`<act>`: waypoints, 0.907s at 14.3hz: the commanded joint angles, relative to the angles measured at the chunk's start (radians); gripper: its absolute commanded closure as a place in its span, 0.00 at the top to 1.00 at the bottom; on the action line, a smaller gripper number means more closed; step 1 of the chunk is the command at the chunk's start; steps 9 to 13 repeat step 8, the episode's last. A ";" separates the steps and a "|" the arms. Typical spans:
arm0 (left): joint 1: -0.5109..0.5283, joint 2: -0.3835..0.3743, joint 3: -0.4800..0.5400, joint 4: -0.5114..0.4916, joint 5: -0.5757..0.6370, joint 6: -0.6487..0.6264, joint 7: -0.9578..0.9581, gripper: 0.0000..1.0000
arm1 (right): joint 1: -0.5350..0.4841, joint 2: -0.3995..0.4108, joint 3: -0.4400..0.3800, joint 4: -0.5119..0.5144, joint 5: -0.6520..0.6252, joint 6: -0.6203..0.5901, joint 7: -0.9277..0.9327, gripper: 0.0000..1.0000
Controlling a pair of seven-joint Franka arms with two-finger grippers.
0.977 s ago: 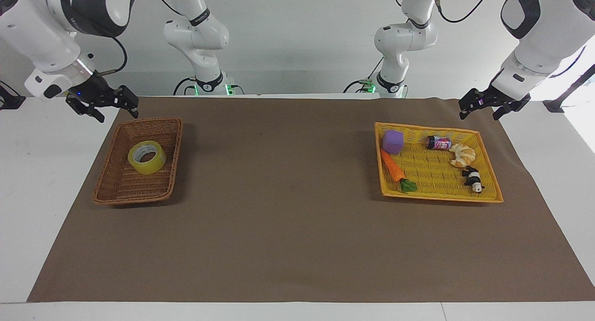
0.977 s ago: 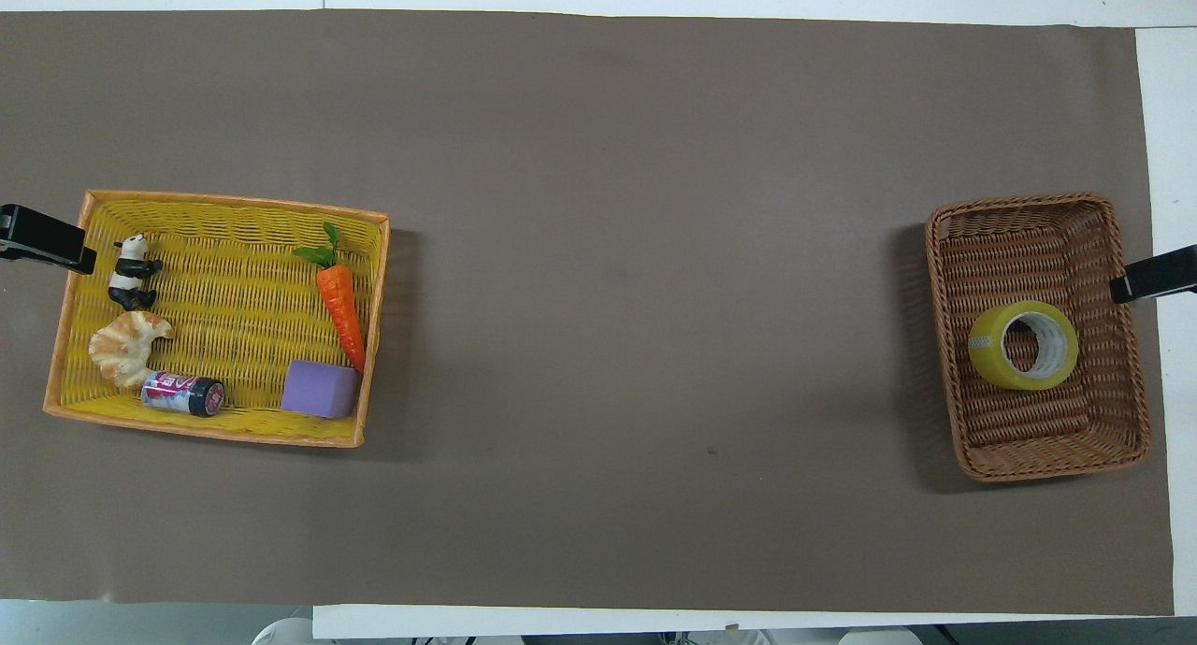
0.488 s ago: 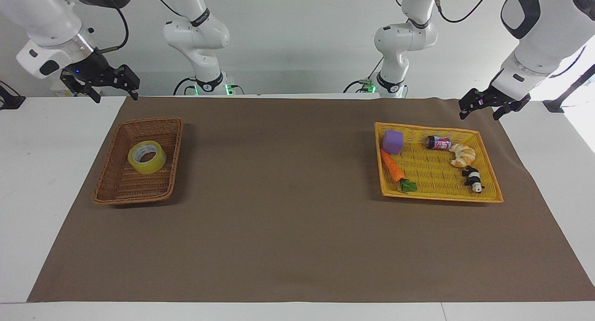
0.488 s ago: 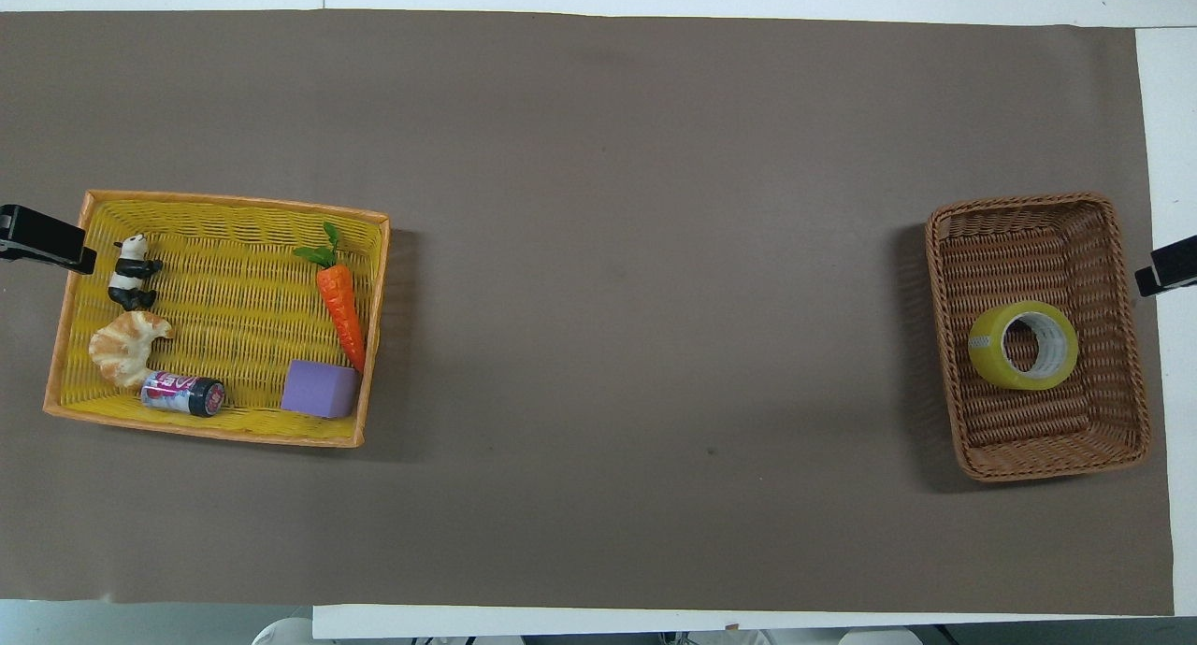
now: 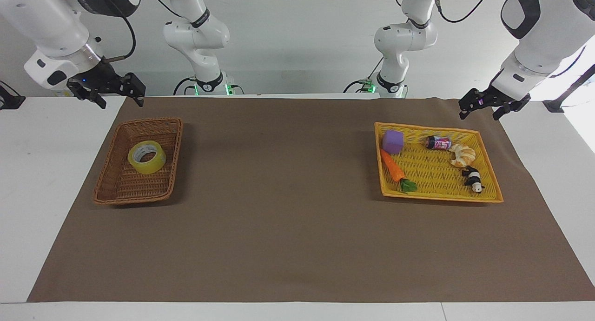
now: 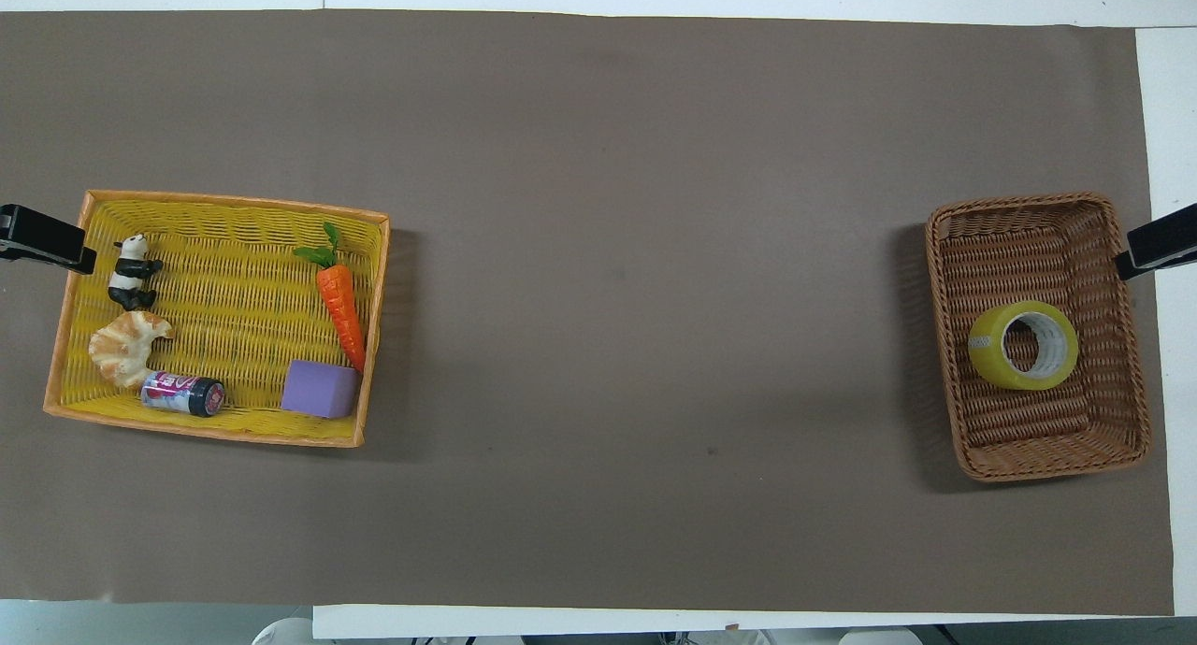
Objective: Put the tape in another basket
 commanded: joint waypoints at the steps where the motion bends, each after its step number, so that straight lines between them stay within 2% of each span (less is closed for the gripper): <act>1: -0.008 -0.009 0.009 -0.007 0.017 -0.010 0.014 1.00 | 0.007 -0.016 -0.009 0.007 -0.006 -0.020 0.010 1.00; 13: -0.008 -0.009 0.009 -0.007 0.017 -0.010 0.014 1.00 | 0.007 -0.017 -0.016 0.007 -0.006 -0.010 0.009 1.00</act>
